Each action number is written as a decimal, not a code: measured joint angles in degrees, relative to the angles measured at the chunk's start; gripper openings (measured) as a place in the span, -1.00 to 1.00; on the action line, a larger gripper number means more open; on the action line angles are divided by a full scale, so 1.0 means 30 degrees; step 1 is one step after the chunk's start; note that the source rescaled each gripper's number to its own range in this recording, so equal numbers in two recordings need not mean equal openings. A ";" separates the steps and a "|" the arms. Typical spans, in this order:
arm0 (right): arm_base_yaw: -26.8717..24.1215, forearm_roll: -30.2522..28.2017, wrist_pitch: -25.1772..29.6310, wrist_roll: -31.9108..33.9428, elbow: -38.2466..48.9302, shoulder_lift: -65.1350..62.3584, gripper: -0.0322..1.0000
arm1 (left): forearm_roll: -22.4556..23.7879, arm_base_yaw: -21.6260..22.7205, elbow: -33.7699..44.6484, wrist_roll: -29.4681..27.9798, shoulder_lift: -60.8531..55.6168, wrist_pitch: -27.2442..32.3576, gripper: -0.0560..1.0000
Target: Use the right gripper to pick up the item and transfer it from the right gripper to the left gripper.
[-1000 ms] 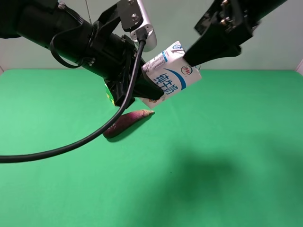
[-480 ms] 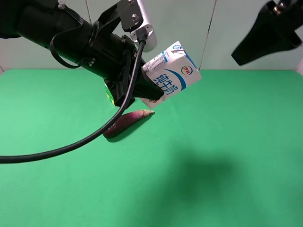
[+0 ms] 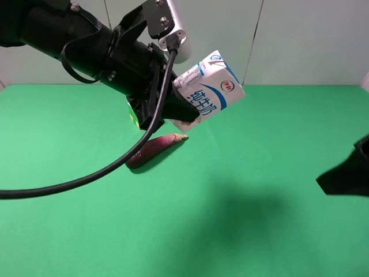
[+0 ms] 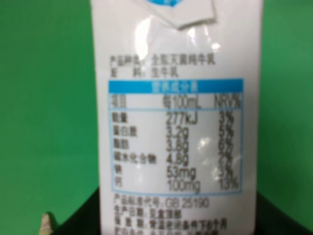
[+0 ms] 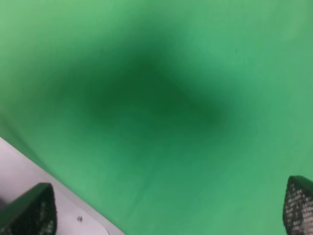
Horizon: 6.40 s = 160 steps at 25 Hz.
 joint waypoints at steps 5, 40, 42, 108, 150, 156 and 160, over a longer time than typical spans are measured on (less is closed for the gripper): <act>0.0000 0.0000 -0.1912 0.1930 0.3303 -0.4293 1.00 | 0.0000 0.0000 0.0000 -0.0327 0.0000 0.0000 -0.89; -0.2309 -0.3730 -0.2424 0.4991 0.5246 -1.4282 1.00 | 0.0049 0.0000 0.0000 -0.0442 0.0000 0.0000 -0.89; -0.3112 -0.3730 -0.2424 0.5010 0.5246 -1.5494 1.00 | 0.0112 0.0000 0.0000 -0.0855 0.0000 0.0000 -0.89; -0.4865 -0.3353 -0.2374 0.5070 0.5246 -1.5994 1.00 | 1.9300 0.6279 0.8163 -3.0031 0.1949 -0.9448 -0.89; -0.4865 -0.3353 -0.2392 0.5070 0.5246 -1.5994 1.00 | 1.9341 0.6279 0.8163 -3.0149 -1.5654 0.2978 0.99; -0.4865 -0.3353 -0.2369 0.5070 0.5246 -1.5994 1.00 | 1.9418 0.6279 0.8163 -3.0149 -2.1624 0.9060 1.00; -0.4865 -0.3353 -0.2369 0.5070 0.5246 -1.5994 1.00 | 1.9475 0.6279 0.8163 -3.0149 -2.5238 1.1696 1.00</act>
